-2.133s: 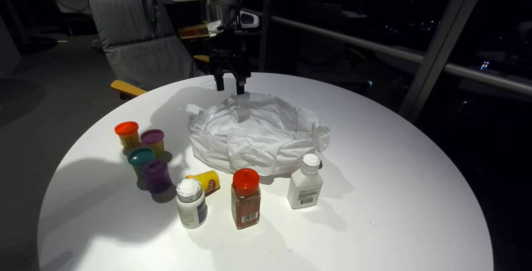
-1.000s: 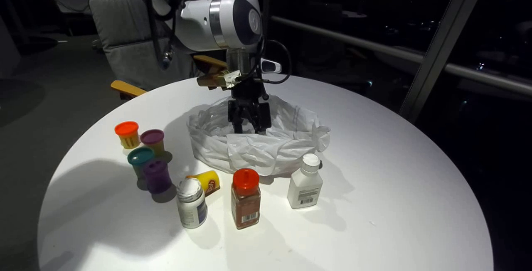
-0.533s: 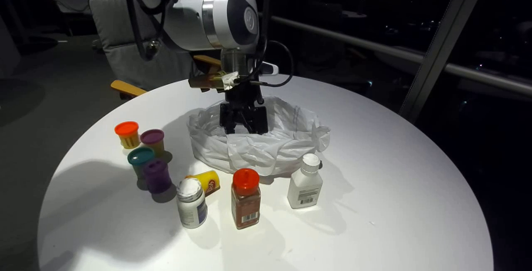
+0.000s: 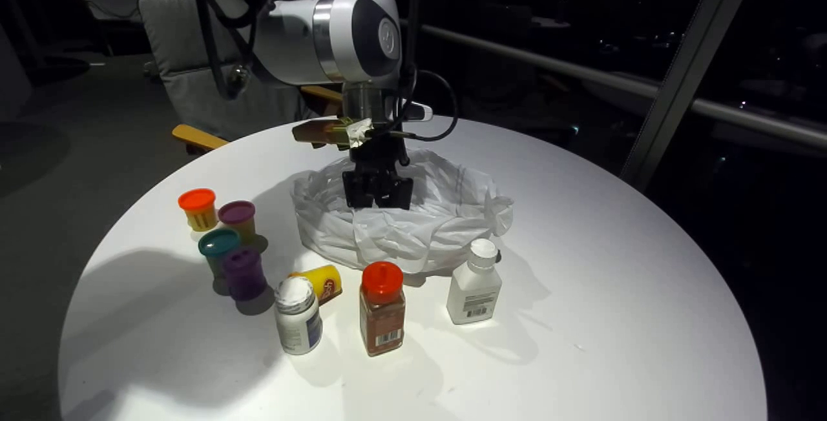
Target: Remove the contents in the plastic bag and put them on the table.
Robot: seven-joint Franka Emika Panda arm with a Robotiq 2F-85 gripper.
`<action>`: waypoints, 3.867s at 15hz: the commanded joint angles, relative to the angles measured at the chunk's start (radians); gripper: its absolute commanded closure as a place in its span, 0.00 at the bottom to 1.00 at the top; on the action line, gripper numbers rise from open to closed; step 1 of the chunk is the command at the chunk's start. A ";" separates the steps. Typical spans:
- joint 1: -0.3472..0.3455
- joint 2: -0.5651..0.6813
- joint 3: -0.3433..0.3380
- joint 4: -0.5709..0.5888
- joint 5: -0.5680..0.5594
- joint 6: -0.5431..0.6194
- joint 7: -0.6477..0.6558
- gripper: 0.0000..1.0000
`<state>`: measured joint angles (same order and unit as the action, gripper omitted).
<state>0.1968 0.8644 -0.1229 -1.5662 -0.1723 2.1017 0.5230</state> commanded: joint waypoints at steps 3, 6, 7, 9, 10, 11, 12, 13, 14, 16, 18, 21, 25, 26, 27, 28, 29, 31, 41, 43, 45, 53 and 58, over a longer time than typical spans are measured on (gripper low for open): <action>0.009 -0.104 -0.007 -0.124 0.018 0.048 0.040 0.75; 0.025 -0.163 -0.012 -0.178 0.012 0.046 0.106 0.75; 0.025 -0.176 -0.009 -0.183 0.013 0.041 0.122 0.75; 0.020 -0.207 0.003 -0.192 0.027 0.038 0.150 0.75; 0.016 -0.217 0.011 -0.190 0.040 0.038 0.166 0.75; 0.011 -0.231 0.020 -0.185 0.059 0.043 0.185 0.75; 0.008 -0.243 0.028 -0.187 0.079 0.049 0.198 0.75; 0.004 -0.255 0.038 -0.183 0.104 0.052 0.204 0.75; 0.002 -0.267 0.049 -0.179 0.128 0.051 0.206 0.75; 0.013 -0.294 0.070 -0.193 0.156 0.059 0.203 0.75; 0.032 -0.313 0.094 -0.210 0.164 0.069 0.205 0.75; 0.070 -0.301 0.147 -0.217 0.187 0.141 0.230 0.75; 0.150 -0.247 0.188 -0.209 0.200 0.303 0.311 0.75; 0.176 -0.223 0.182 -0.196 0.189 0.352 0.347 0.75; 0.197 -0.202 0.177 -0.190 0.182 0.403 0.372 0.75; 0.216 -0.181 0.169 -0.182 0.183 0.460 0.403 0.75; 0.235 -0.142 0.155 -0.159 0.178 0.527 0.433 0.75; 0.270 -0.099 0.123 -0.139 0.168 0.595 0.474 0.75; 0.356 -0.179 -0.046 -0.188 0.136 0.465 0.627 0.00; 0.335 -0.283 -0.040 -0.236 0.093 0.304 0.608 0.00; 0.306 -0.377 -0.026 -0.273 0.050 0.137 0.590 0.00; 0.151 -0.799 0.091 -0.646 -0.120 -0.048 0.598 0.00; 0.082 -0.811 0.151 -0.669 -0.135 -0.042 0.586 0.00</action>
<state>0.3436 0.0533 -0.0375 -2.2381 -0.3041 2.0627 1.1064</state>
